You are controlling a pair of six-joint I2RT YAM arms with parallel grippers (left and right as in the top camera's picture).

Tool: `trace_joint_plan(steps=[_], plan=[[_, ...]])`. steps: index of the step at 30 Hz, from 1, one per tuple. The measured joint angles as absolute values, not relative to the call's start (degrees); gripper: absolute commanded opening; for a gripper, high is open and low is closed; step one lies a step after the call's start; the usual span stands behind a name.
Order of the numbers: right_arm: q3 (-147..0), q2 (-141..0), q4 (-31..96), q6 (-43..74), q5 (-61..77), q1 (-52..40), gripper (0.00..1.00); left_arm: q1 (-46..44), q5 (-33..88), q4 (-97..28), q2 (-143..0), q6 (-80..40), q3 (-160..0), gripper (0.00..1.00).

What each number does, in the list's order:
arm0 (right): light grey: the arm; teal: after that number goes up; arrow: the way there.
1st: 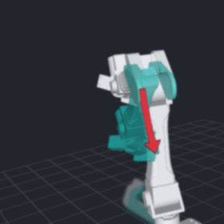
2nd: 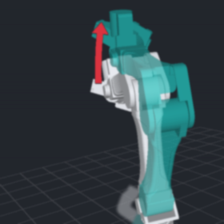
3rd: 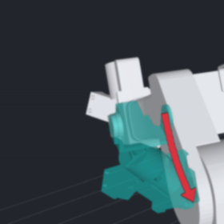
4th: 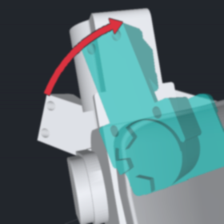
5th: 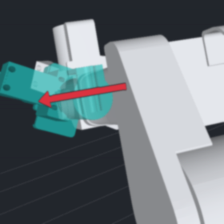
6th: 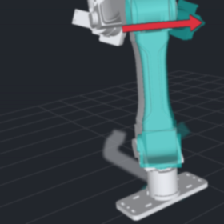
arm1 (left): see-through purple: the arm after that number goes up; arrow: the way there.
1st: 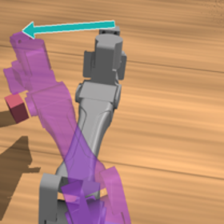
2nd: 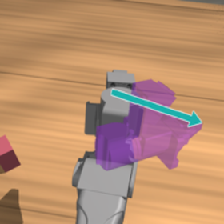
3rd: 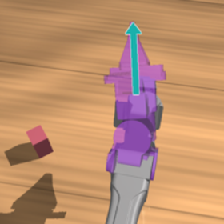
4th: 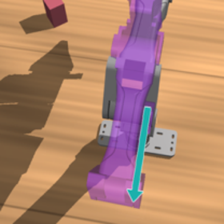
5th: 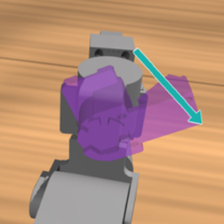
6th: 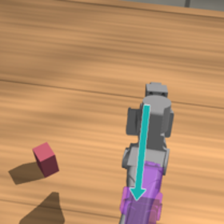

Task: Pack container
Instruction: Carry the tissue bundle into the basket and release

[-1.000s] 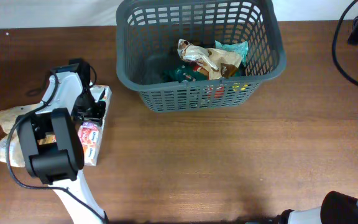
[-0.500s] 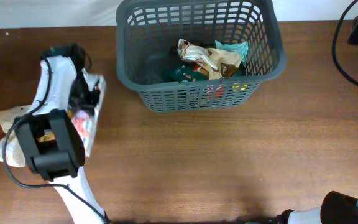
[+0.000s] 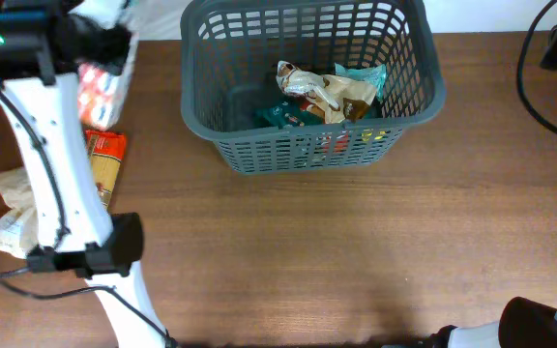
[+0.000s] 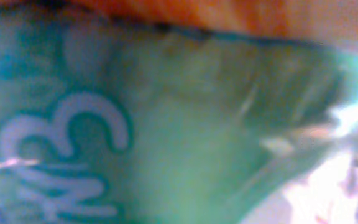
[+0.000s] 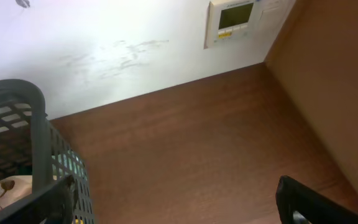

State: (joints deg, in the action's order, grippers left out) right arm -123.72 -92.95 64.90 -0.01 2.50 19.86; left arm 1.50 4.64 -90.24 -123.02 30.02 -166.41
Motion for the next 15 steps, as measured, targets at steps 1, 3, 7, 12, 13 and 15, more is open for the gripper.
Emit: trace_joint_plan(steps=[1, 3, 7, 12, 13, 15], plan=[[-123.7, -92.9, 64.9, 0.0, 2.5, 19.9, 0.99, -0.8, 5.9, -90.2, -123.0, 32.9, -168.4, 0.01], [-123.7, -92.9, 64.9, 0.0, 2.5, 19.9, 0.99, -5.1, 7.6, -90.1, -123.0, 38.0, -170.9, 0.01], [-123.7, -92.9, 64.9, 0.0, 2.5, 19.9, 0.99, -12.9, 9.6, -90.0, -123.0, 48.6, -171.9, 0.01], [-123.7, -92.9, 64.9, 0.0, 2.5, 19.9, 0.99, -20.2, 10.6, -89.4, -123.0, 63.4, -171.0, 0.02], [-123.7, -92.9, 64.9, 0.0, 2.5, 19.9, 0.99, -21.3, 10.8, -88.4, -123.0, 65.5, -170.4, 0.02], [-123.7, -92.9, 64.9, 0.0, 2.5, 19.9, 0.99, -22.8, 10.9, -85.8, -123.0, 68.3, -168.6, 0.02]])
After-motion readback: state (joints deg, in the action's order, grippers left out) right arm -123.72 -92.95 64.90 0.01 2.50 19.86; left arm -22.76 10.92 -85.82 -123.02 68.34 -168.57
